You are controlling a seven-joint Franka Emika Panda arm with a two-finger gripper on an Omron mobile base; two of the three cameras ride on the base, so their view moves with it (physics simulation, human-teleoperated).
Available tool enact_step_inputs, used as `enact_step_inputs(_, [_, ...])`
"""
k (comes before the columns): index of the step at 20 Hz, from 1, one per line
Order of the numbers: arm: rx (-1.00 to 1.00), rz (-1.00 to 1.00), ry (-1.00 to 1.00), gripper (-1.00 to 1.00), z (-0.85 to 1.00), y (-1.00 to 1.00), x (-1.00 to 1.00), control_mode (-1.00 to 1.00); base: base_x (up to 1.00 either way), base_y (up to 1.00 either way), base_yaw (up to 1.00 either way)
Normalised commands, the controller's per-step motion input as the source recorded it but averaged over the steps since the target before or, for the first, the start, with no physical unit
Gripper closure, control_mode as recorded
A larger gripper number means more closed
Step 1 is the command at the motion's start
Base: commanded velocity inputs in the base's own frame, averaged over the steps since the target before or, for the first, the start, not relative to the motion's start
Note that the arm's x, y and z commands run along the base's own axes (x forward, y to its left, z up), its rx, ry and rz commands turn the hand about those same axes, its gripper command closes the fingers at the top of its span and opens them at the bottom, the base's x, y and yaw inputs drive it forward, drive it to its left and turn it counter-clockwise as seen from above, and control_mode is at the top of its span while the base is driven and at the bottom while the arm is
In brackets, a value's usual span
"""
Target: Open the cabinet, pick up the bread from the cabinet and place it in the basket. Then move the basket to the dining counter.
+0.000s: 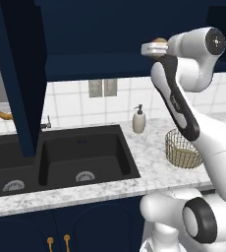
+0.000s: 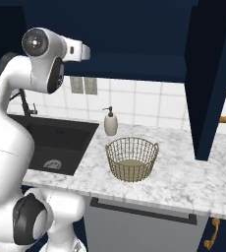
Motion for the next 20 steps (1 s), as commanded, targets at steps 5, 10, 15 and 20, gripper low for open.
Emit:
enact_step_inputs(5, [-0.05,-0.07,0.32,1.00,0.04,-0.31,-0.74,-1.00,0.00,0.00,0.00])
enact_step_inputs(10, [0.00,-0.13,0.29,1.00,0.00,-0.25,-0.82,-1.00,0.00,0.00,0.00])
enact_step_inputs(15, [0.00,-0.10,0.06,1.00,-0.37,-0.40,-0.38,-1.00,0.00,0.00,0.00])
enact_step_inputs(20, [0.00,-0.10,0.07,1.00,-0.85,-0.33,0.02,-1.00,0.00,0.00,0.00])
